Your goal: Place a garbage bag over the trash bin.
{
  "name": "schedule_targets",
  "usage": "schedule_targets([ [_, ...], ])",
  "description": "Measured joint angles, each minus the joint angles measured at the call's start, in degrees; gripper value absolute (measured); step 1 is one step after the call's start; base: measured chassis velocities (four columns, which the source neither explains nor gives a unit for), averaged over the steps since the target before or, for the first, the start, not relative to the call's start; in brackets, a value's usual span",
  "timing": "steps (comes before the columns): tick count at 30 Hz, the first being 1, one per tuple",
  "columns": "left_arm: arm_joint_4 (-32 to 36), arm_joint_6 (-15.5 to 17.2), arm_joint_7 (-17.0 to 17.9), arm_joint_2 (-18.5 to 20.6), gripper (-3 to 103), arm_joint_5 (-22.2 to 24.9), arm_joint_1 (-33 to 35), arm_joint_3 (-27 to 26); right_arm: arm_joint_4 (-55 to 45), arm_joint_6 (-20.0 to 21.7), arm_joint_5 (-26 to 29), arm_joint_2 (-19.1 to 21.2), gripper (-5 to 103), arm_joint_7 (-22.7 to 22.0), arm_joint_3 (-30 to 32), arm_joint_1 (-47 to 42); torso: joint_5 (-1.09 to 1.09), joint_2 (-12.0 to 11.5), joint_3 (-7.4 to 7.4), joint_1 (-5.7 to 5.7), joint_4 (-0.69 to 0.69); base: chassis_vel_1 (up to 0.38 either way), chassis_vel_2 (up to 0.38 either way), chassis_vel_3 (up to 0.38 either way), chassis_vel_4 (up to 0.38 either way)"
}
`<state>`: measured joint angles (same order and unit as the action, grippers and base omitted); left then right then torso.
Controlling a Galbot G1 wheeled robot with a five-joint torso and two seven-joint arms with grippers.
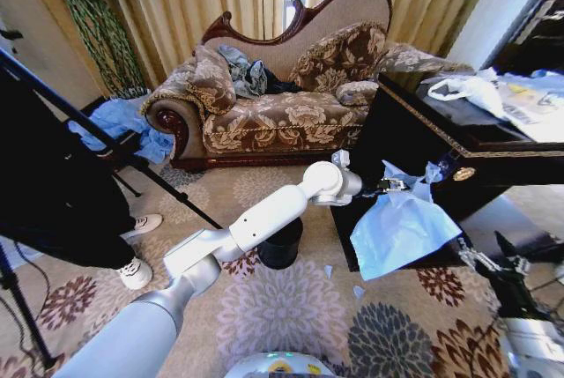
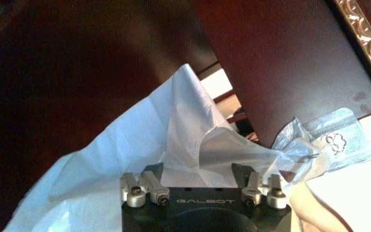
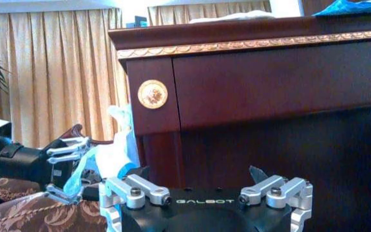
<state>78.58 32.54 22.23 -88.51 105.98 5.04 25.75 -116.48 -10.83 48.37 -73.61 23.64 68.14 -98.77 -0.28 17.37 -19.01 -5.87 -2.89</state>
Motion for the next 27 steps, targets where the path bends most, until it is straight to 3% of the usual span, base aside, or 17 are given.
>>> schedule_targets([
  [2, -1.17, 0.62, -1.76, -0.09, 85, -0.5, -0.37, 0.23, 0.03, -0.16, -0.05, -0.1, 100, 0.02, -0.05, -0.15, 0.0, 0.0, 0.0, 0.0, 0.01, 0.0, 0.0, 0.0, 0.0],
  [5, -1.54, 0.9, -1.9, -0.27, 83, -0.54, -0.44, 0.26, 0.15, -0.21, -0.05, -0.15, 100, 0.02, -0.05, -0.16, 0.0, 0.0, 0.0, 0.0, 0.01, 0.0, 0.0, 0.0, 0.0],
  [6, -1.71, 1.07, -1.91, -0.34, 75, -0.53, -0.44, 0.34, 0.31, -0.29, -0.06, -0.15, 100, 0.04, -0.05, -0.16, 0.0, 0.0, 0.0, 0.0, 0.0, 0.0, 0.0, 0.0, 0.0],
  [8, -1.71, 1.1, -1.91, -0.34, 75, -0.53, -0.38, 0.39, 0.38, -0.31, -0.06, -0.15, 100, 0.04, -0.05, -0.15, 0.0, 0.0, 0.0, 0.0, 0.0, 0.0, 0.0, 0.0, 0.0],
  [9, -1.71, 1.1, -1.91, -0.33, 65, -0.53, -0.28, 0.43, 0.44, -0.32, -0.05, -0.15, 100, 0.04, -0.05, -0.09, 0.0, 0.0, 0.0, 0.0, 0.0, 0.0, 0.0, 0.0, 0.0],
  [11, -1.71, 1.1, -1.91, -0.32, 65, -0.53, -0.23, 0.46, 0.56, -0.33, -0.05, -0.16, 100, 0.04, -0.11, -0.02, 0.0, 0.0, 0.0, 0.0, 0.0, 0.0, 0.0, 0.0, 0.0],
  [18, -1.2, 1.0, -1.47, -0.39, 32, 0.07, -0.01, 0.38, 0.68, -0.37, -0.12, 0.03, 100, -0.05, -0.48, 0.08, 0.0, 0.0, 0.0, 0.0, 0.0, 0.0, 0.0, 0.0, 0.0],
  [20, -0.94, 0.94, -1.37, -0.38, 32, 0.12, 0.13, 0.31, 0.68, -0.37, -0.12, 0.03, 100, -0.09, -0.5, 0.08, 0.0, 0.0, 0.0, 0.0, 0.0, 0.0, 0.0, 0.0, 0.0],
  [27, 1.06, 0.21, -0.41, -0.12, 2, 0.28, 1.13, -0.35, 0.68, -0.47, -0.27, -0.18, 100, -0.28, -0.73, 0.1, 0.0, 0.0, 0.0, 0.0, 0.01, 0.0, 0.0, 0.0, 0.0],
])
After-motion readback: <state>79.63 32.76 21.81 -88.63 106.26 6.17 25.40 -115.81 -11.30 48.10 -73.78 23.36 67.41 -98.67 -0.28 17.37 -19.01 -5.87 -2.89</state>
